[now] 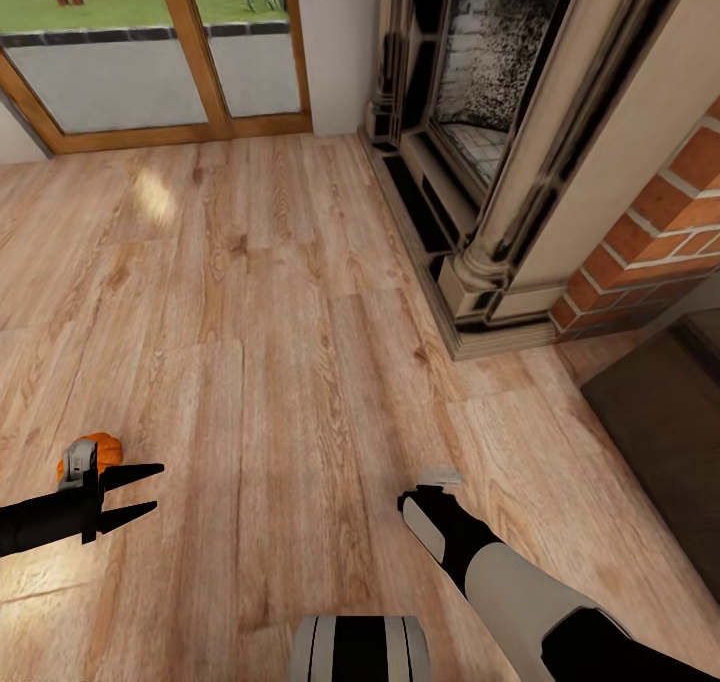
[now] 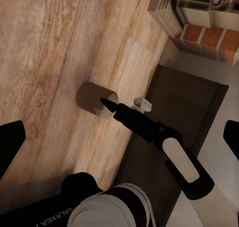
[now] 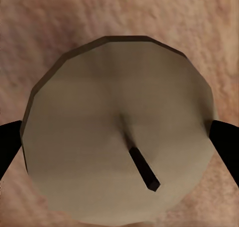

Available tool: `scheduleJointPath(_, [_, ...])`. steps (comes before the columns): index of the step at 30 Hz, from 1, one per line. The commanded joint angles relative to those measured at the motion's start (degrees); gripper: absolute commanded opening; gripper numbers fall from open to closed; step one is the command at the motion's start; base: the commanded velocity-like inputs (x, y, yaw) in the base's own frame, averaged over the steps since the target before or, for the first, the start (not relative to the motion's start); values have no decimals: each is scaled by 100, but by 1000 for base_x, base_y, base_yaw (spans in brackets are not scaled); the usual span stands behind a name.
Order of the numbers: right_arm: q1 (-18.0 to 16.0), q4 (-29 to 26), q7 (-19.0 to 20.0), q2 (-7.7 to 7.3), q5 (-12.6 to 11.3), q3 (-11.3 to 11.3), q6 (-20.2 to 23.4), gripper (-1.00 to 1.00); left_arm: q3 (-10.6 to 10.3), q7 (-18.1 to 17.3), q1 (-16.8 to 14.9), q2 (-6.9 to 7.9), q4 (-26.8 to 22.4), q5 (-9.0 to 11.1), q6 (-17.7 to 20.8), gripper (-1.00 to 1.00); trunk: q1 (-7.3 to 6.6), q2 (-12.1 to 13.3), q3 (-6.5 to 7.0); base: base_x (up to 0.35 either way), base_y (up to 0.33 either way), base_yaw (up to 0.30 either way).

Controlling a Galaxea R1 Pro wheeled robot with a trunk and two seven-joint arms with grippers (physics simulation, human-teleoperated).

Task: Place each of the two pumpkins and all three candles from the living room inside a cabinet in the living room (use any cabinet), then make sure every cabinet is closed, and position the cauldron so it is next to a table in the living room.

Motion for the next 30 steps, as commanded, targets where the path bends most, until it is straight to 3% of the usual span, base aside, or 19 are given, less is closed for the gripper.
scheduleJointPath(1, [4,53,187,0,-157,14,-8,-100,-4,-63,-4,3,4,-52,11,100,2,0,-5,0,0,0])
scheduleJointPath(22, [5,53,189,0,-157,17,-8,-100,-13,-60,-4,3,4,-55,12,100,-6,4,62,0,0,0])
scheduleJointPath(30, [2,53,187,0,-157,65,-8,-100,-13,-60,-2,3,4,-55,12,100,-27,14,239,0,0,0])
